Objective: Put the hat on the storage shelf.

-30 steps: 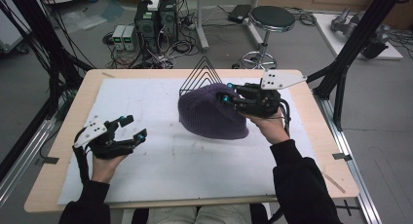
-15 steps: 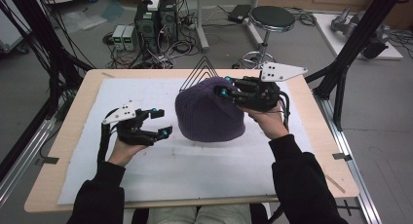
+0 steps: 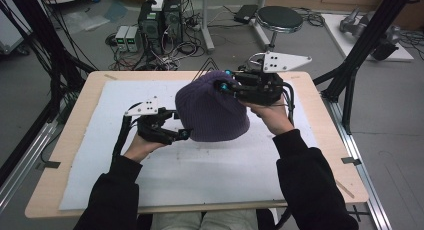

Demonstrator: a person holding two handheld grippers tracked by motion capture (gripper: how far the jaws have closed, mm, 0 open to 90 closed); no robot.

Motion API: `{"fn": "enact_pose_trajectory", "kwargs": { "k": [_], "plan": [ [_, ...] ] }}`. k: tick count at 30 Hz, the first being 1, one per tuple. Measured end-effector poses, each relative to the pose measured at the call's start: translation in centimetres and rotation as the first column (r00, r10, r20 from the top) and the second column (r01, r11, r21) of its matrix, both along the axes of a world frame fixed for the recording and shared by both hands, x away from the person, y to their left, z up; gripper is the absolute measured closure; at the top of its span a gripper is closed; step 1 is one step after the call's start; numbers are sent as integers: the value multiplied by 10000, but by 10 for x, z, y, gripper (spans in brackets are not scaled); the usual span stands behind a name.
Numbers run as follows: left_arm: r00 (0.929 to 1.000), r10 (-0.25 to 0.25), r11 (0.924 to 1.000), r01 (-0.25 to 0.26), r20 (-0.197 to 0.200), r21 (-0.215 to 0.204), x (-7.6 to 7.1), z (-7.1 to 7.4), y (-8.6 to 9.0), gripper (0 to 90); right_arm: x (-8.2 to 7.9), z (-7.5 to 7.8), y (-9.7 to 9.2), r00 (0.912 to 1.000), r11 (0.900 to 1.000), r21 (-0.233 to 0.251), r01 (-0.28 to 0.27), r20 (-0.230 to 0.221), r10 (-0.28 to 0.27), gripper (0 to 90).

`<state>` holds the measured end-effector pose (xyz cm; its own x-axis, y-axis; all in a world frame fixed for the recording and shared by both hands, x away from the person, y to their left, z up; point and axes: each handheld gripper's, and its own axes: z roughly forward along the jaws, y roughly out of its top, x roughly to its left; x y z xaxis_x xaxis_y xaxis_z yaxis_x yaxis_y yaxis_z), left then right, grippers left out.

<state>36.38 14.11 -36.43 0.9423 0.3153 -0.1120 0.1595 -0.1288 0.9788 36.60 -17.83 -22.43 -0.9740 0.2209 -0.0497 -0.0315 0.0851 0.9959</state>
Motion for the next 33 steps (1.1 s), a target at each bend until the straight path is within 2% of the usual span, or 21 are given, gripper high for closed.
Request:
{"fn": "enact_pose_trajectory", "kwargs": {
  "k": [1,2,3,6,9,11,15,17,19,21,22,24,26,29,30,31,32,33],
  "plan": [
    [10000,0,10000,0,0,0,0,0,0,307,0,0,0,10000,10000,0,0,0,0,770],
    [9993,349,9993,-347,128,-131,3,1,1,299,2,0,-2,10000,10000,84,-28,-31,28,769],
    [9988,476,9988,-474,151,-158,4,1,2,290,2,0,-3,9999,9999,114,-37,-138,38,769],
    [9973,722,9974,-721,150,-72,7,-1,5,281,3,0,-6,9998,9998,191,-71,-180,75,769],
    [9971,755,9971,-755,90,-54,9,-2,5,286,4,0,-6,9998,9997,192,-115,-178,119,766],
    [9982,600,9982,-600,87,-11,10,-4,4,400,5,0,-5,9997,9998,154,-150,-214,153,765],
    [9980,492,9982,-505,406,334,8,-5,-3,751,8,-2,-5,9997,10000,14,-39,-243,39,763],
    [9962,753,9957,-775,436,510,9,-4,-5,806,11,-3,-7,9994,9999,-78,112,-314,-115,763],
    [9948,945,9941,-963,367,496,9,-3,-5,824,16,-4,-11,9983,9993,-56,376,-435,-378,763],
    [9918,1277,9916,-1277,18,224,13,-1,0,830,23,-5,-17,9962,9975,-28,703,-513,-704,763],
    [9918,1277,9916,-1277,18,224,13,-1,0,830,25,-5,-20,9946,9961,-29,881,-555,-881,763],
    [9871,1564,9874,-1570,-329,-177,18,0,6,831,31,-6,-26,9903,9921,-93,1254,-592,-1257,762],
    [9854,1651,9858,-1661,-407,-240,19,0,9,831,36,-6,-31,9844,9861,-237,1644,-593,-1655,762],
    [9833,1689,9832,-1729,-677,-582,22,3,15,831,42,-6,-38,9763,9780,-276,2067,-596,-2080,762],
    [9827,1705,9820,-1755,-721,-702,23,4,15,831,42,-6,-38,9763,9780,-276,2067,-596,-2080,762],
    [9822,1732,9812,-1784,-723,-739,23,5,15,832,44,-7,-42,9710,9728,-249,2303,-595,-2314,762],
    [9823,1717,9814,-1772,-754,-739,23,7,14,832,44,-7,-42,9710,9728,-249,2303,-595,-2314,762],
    [9828,1704,9826,-1749,-711,-628,24,9,13,831,46,-6,-44,9654,9672,-233,2530,-596,-2540,763]
  ]
}}
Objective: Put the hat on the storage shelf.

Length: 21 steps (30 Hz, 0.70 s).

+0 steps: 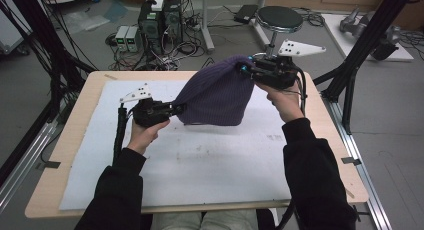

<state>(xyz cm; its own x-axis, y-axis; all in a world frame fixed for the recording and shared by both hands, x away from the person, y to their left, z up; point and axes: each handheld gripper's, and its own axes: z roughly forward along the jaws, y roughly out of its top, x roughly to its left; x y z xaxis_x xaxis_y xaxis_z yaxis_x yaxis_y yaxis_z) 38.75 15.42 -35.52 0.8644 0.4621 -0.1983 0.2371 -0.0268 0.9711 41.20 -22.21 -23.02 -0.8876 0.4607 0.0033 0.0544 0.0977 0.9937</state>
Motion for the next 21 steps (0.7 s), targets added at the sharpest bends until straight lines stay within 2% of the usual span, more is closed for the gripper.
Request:
{"fn": "enact_pose_trajectory", "kwargs": {
  "k": [6,7,10,15,21],
  "plan": [
    [9997,56,9996,-62,221,265,7,17,-9,831,4,10,-7,9983,9984,138,545,192,-547,763],
    [9995,71,9992,-83,303,389,10,24,-11,831,5,12,-9,9977,9979,114,641,228,-643,762],
    [9994,111,9992,-124,332,390,13,30,-13,831,8,19,-13,9946,9951,12,984,319,-984,761],
    [9991,160,9992,-175,402,372,19,40,-14,830,11,23,-16,9920,9929,57,1187,426,-1188,761],
    [9986,263,9996,-268,463,106,26,48,-16,830,17,26,-18,9909,9910,511,1238,462,-1262,761]
  ]
}}
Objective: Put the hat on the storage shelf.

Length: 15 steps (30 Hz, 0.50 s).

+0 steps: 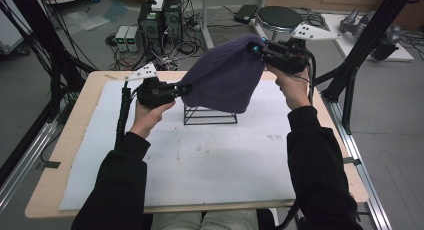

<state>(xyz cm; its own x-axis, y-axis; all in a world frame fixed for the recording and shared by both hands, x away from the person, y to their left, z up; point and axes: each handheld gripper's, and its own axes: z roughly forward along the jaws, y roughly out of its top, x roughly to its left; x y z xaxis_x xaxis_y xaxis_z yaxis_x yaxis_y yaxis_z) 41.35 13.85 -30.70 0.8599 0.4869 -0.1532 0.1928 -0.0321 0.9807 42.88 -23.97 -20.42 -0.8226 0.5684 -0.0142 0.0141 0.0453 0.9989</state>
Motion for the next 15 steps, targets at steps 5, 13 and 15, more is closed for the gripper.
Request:
{"fn": "enact_pose_trajectory", "kwargs": {
  "k": [5,13,15],
  "plan": [
    [9997,109,9998,-106,212,-139,5,10,-1,830,5,7,0,9995,9995,285,97,303,-105,758],
    [9988,352,9983,-335,339,-470,15,24,-1,828,16,19,7,9960,9966,525,635,589,-665,755],
    [9977,503,9982,-488,454,-350,18,26,-1,828,18,21,8,9943,9957,444,819,645,-847,755]
  ]
}}
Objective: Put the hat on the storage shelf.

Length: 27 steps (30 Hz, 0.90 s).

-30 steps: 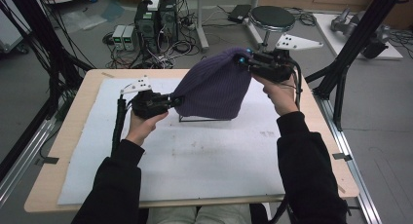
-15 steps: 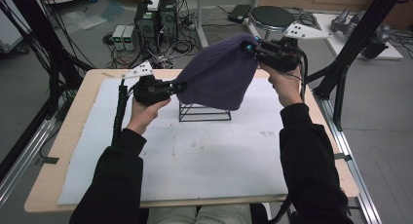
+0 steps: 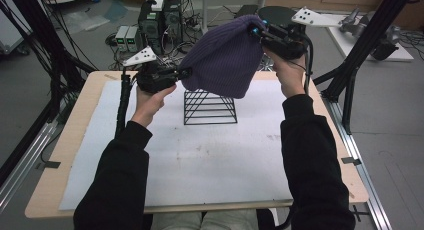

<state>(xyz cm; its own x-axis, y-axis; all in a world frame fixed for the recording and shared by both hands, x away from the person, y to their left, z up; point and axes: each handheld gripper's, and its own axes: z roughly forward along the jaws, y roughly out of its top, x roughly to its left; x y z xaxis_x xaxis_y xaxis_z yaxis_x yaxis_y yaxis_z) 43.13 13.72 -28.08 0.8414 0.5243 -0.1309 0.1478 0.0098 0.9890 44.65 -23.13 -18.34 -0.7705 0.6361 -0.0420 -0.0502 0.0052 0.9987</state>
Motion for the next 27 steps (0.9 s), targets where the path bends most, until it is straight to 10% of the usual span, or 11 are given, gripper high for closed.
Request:
{"fn": "enact_pose_trajectory", "kwargs": {
  "k": [27],
  "plan": [
    [9992,411,9971,-411,-23,-644,25,7,-8,822,21,7,0,9972,9961,467,751,0,-752,748]
  ]
}}
